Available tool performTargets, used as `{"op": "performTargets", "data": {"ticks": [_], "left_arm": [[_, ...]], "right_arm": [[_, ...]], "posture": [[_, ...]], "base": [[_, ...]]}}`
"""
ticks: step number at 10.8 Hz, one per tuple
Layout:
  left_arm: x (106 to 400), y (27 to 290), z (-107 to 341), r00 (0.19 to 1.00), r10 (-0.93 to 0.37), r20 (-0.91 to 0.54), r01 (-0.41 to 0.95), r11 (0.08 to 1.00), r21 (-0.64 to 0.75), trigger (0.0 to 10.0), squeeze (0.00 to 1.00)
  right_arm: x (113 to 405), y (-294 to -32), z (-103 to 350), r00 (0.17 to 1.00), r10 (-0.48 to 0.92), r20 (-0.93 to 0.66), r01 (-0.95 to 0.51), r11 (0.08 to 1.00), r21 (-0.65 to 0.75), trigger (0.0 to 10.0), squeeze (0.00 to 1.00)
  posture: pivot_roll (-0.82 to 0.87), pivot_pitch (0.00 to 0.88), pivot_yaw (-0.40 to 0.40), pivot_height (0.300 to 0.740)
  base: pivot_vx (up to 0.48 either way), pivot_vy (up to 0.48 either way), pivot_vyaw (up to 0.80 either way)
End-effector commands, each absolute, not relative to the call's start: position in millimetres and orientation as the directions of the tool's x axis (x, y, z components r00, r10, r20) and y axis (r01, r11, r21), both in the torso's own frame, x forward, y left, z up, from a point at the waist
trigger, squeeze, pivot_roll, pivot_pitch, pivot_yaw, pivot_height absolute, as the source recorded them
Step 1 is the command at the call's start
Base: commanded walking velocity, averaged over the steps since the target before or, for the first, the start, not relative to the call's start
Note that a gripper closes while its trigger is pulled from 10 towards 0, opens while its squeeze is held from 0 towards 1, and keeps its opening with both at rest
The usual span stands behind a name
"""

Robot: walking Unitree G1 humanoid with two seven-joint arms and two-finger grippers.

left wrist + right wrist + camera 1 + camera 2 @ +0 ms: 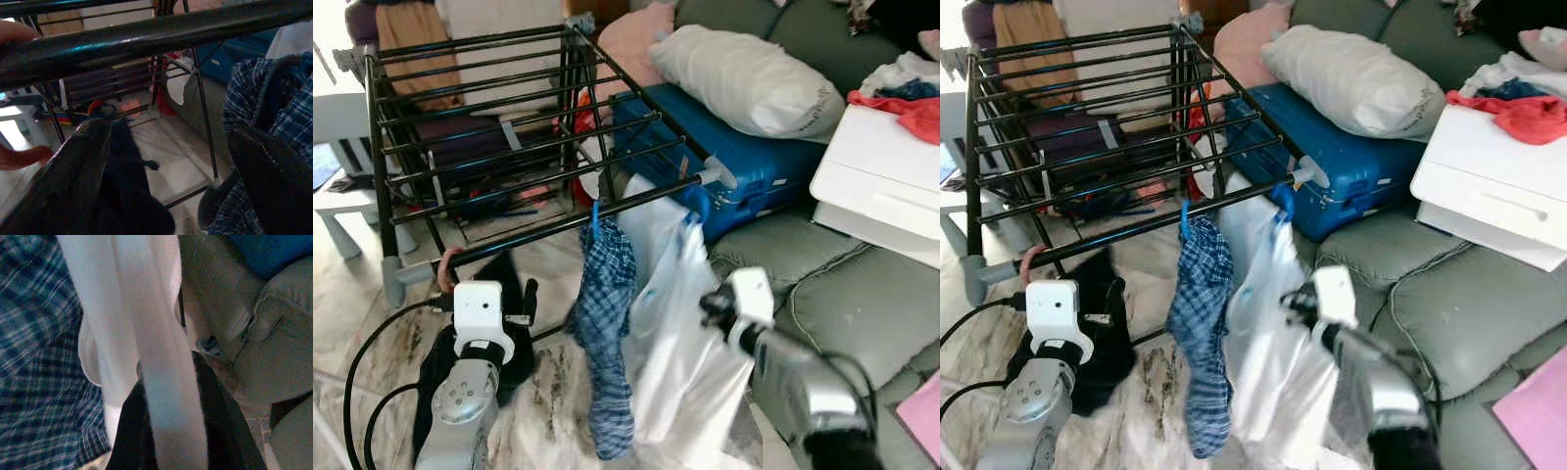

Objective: Hang hanger

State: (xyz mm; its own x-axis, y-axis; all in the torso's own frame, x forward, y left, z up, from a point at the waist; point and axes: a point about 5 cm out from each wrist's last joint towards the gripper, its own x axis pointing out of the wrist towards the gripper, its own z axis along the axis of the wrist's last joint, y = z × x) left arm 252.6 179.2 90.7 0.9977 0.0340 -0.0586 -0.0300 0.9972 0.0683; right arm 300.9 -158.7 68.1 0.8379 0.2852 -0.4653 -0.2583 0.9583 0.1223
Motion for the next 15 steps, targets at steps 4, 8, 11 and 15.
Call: {"op": "performTargets", "data": {"ticks": [4,8,11,15], "left_arm": [[255,177,98,0.998,0.017,-0.053,-0.014,0.998,0.065,10.0,0.00],[253,178,99,0.998,0.023,-0.062,-0.019,0.998,0.067,10.0,0.00],[252,177,99,0.997,0.021,-0.069,-0.016,0.998,0.067,10.0,0.00],[253,175,99,0.997,0.016,-0.080,-0.011,0.998,0.063,10.0,0.00]], "right_arm": [[339,-163,84,0.829,0.307,-0.468,-0.272,0.952,0.143,10.0,0.00],[365,-152,96,0.796,0.358,-0.488,-0.309,0.934,0.181,10.0,0.00],[363,-159,86,0.761,0.337,-0.555,-0.216,0.937,0.273,10.0,0.00],[352,-168,67,0.721,0.328,-0.610,-0.188,0.940,0.283,10.0,0.00]], "posture": [[-0.07,0.000,0.003,0.740],[-0.06,0.000,-0.005,0.740],[-0.05,0.000,-0.005,0.740],[-0.06,0.000,-0.004,0.740]], "base": [[0.000,0.000,0.00],[0.000,0.000,0.00],[0.000,0.000,0.00],[0.000,0.000,0.00]]}}
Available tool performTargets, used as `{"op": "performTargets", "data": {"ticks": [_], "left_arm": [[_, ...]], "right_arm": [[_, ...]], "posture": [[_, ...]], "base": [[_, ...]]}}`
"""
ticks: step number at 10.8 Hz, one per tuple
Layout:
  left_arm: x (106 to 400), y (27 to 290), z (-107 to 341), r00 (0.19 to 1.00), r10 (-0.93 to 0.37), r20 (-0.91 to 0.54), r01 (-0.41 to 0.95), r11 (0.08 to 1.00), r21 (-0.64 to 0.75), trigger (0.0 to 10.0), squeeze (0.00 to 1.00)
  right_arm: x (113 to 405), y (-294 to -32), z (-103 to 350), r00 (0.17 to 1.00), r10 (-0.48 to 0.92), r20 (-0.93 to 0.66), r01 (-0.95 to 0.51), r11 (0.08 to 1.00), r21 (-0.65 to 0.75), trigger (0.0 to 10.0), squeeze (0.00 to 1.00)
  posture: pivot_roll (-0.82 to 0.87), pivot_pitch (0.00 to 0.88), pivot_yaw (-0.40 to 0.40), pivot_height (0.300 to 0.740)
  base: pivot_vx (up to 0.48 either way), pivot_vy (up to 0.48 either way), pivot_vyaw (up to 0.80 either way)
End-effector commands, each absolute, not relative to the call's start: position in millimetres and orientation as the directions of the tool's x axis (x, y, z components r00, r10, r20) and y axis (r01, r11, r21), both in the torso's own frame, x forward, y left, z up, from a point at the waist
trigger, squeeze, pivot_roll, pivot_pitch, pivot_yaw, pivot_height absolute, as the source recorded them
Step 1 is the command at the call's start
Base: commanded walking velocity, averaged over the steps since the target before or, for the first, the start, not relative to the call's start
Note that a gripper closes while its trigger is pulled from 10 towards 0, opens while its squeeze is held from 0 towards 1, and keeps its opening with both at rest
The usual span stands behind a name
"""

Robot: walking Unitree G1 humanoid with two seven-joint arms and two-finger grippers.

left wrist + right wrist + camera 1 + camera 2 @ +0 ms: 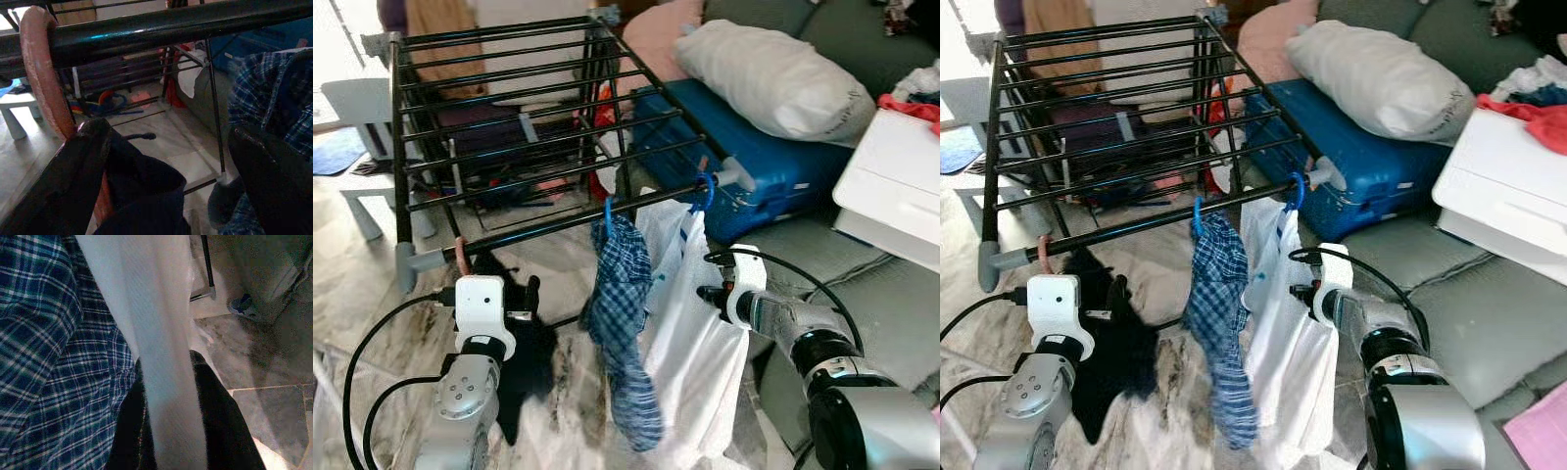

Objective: Hang hanger

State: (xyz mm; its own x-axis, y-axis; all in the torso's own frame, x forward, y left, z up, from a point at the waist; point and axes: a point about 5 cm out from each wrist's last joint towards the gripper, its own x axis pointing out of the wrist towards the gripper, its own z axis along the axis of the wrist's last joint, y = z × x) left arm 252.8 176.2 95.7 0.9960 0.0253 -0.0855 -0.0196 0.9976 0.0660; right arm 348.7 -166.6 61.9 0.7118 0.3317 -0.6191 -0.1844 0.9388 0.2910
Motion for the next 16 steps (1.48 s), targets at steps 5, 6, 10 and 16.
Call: {"op": "performTargets", "data": {"ticks": [5,6,10,16], "left_arm": [[253,174,99,0.997,0.021,-0.081,-0.017,0.998,0.057,10.0,0.00],[253,174,99,0.997,0.021,-0.080,-0.017,0.998,0.057,10.0,0.00],[250,173,96,0.995,0.036,-0.092,-0.031,0.998,0.052,10.0,0.00],[253,174,103,0.994,0.093,-0.063,-0.088,0.993,0.076,10.0,0.00]], "right_arm": [[354,-175,69,0.761,0.303,-0.573,-0.245,0.953,0.179,10.0,1.00],[355,-176,71,0.771,0.297,-0.563,-0.253,0.955,0.157,10.0,1.00],[340,-189,72,0.857,0.227,-0.462,-0.230,0.972,0.051,10.0,1.00],[310,-185,109,0.972,0.061,-0.227,-0.057,0.998,0.028,10.0,1.00]], "posture": [[-0.05,0.000,-0.008,0.740],[-0.05,0.000,-0.008,0.740],[-0.08,0.000,-0.006,0.740],[-0.10,0.007,-0.016,0.740]], "base": [[0.000,0.000,0.00],[0.000,0.000,0.00],[0.000,0.000,0.00],[0.000,0.000,0.00]]}}
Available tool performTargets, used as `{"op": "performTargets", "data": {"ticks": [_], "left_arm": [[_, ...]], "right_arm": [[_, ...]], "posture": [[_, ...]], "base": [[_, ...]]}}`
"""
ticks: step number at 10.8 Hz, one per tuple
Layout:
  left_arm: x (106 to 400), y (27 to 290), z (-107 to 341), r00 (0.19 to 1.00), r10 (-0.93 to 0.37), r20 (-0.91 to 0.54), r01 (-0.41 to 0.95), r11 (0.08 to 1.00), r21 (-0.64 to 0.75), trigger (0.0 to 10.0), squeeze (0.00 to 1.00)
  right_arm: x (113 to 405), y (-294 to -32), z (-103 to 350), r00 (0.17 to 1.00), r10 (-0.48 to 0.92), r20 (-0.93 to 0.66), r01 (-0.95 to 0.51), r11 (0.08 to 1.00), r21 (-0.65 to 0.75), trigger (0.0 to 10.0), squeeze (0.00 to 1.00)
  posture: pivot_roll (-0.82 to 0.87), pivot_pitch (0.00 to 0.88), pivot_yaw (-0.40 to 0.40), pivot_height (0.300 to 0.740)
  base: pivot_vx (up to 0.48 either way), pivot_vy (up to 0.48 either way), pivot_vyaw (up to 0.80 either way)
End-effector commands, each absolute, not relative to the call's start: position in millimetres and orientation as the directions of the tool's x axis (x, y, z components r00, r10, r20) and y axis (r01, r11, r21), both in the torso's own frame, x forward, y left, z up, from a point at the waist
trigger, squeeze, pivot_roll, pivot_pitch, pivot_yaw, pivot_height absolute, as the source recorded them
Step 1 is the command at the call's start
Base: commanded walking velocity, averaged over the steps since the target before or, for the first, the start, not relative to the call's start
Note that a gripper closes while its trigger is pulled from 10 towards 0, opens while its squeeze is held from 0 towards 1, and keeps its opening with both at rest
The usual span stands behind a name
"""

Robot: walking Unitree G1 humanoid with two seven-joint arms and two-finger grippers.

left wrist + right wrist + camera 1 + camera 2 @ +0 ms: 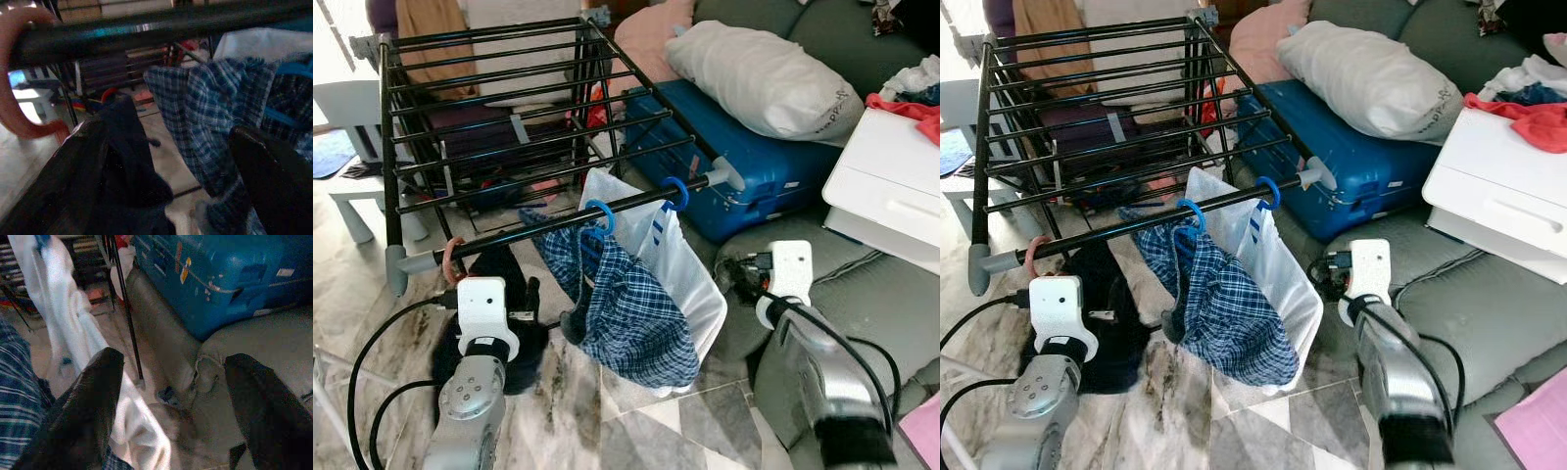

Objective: Hang hanger

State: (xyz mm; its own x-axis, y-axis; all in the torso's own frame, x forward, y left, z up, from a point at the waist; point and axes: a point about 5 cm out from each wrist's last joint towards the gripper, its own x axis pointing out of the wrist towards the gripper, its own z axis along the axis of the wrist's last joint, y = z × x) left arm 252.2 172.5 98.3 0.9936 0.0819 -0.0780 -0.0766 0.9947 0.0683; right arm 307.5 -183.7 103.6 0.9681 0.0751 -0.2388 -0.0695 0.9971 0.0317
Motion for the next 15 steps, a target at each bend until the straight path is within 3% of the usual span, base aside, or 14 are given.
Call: {"op": "performTargets", "data": {"ticks": [1,15], "left_arm": [[252,172,107,0.995,0.090,-0.043,-0.086,0.992,0.090,10.0,0.00],[259,164,111,0.993,0.112,-0.023,-0.108,0.986,0.126,10.0,0.00]], "right_arm": [[305,-181,112,0.973,0.079,-0.215,-0.073,0.997,0.034,10.0,1.00],[311,-165,116,0.965,0.148,-0.218,-0.143,0.989,0.039,10.0,1.00]], "posture": [[-0.10,0.014,-0.018,0.740],[-0.10,0.000,-0.025,0.740]], "base": [[0.000,0.000,0.00],[0.000,0.000,0.00]]}}
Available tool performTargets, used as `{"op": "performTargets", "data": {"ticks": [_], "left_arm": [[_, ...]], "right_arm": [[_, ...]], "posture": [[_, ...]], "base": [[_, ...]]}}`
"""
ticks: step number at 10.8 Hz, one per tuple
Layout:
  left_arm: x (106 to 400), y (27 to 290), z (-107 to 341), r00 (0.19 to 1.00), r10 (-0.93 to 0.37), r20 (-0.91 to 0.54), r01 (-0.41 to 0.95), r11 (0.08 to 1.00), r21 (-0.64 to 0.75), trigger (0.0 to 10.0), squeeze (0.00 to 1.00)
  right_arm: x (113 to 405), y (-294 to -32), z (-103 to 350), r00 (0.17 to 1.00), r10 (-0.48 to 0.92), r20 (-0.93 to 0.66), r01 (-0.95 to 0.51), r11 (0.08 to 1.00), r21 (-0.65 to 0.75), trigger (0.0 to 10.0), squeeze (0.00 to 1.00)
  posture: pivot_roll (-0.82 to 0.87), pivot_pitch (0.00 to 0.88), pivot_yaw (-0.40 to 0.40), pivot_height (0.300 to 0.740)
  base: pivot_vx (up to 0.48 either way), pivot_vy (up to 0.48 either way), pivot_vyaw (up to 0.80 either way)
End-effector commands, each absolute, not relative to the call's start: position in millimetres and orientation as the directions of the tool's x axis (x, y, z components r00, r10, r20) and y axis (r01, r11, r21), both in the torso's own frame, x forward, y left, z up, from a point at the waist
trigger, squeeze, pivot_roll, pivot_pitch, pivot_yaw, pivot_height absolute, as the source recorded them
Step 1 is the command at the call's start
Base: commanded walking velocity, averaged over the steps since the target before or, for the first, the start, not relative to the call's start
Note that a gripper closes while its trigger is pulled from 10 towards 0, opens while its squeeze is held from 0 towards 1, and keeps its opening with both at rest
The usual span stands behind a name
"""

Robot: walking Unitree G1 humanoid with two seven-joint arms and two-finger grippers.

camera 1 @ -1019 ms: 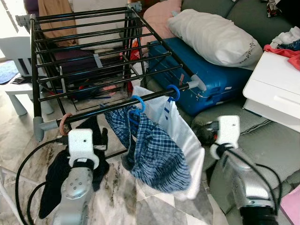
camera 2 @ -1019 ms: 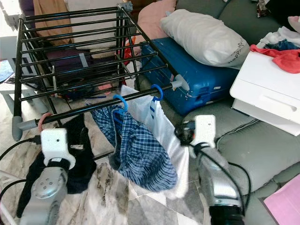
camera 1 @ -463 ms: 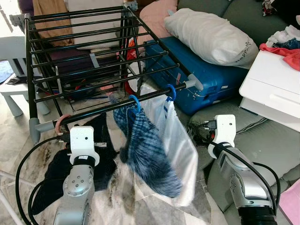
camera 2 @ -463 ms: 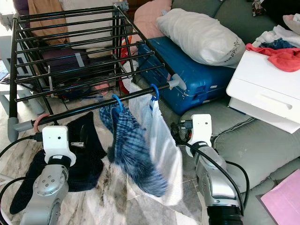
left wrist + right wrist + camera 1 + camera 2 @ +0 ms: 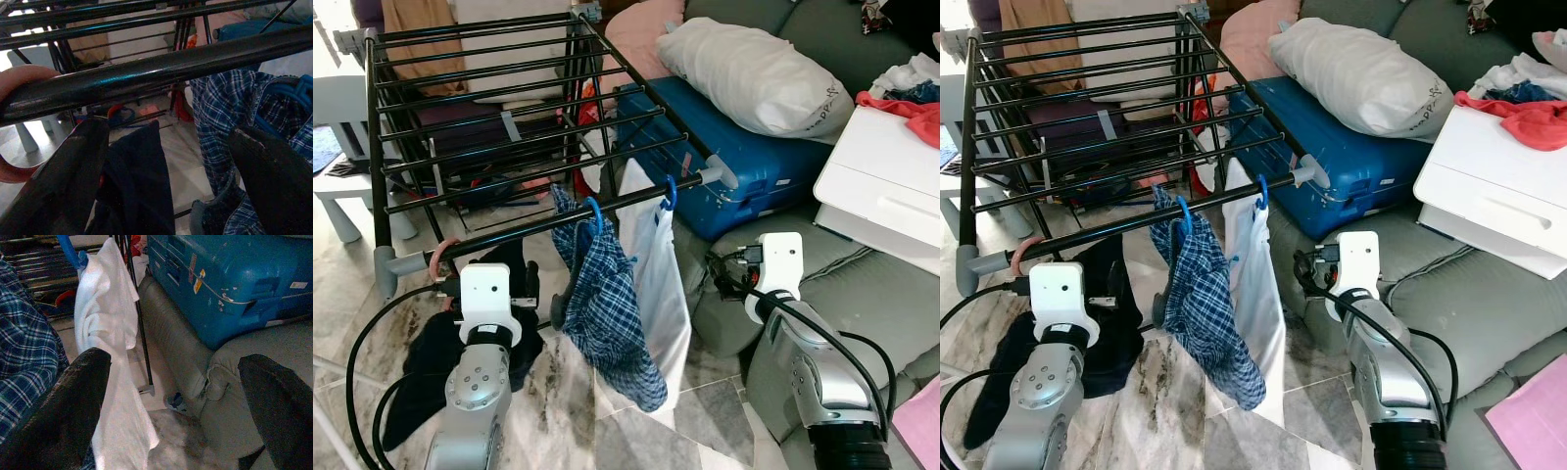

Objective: Hang hanger

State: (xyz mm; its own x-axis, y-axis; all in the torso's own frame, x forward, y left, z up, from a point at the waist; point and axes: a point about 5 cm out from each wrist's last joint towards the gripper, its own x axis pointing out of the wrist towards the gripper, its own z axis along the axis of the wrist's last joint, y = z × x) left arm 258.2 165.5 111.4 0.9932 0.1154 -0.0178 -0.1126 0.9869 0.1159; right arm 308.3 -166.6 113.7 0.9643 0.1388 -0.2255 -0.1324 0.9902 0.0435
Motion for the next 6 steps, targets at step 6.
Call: {"op": "performTargets", "data": {"ticks": [6], "left_arm": [[261.1,164.0,111.5,0.992,0.122,-0.018,-0.119,0.985,0.124,10.0,0.00]], "right_arm": [[309.6,-159.5,110.7,0.954,0.176,-0.243,-0.170,0.984,0.042,10.0,1.00]], "posture": [[-0.10,0.006,-0.028,0.740]], "base": [[0.000,0.000,0.00]]}}
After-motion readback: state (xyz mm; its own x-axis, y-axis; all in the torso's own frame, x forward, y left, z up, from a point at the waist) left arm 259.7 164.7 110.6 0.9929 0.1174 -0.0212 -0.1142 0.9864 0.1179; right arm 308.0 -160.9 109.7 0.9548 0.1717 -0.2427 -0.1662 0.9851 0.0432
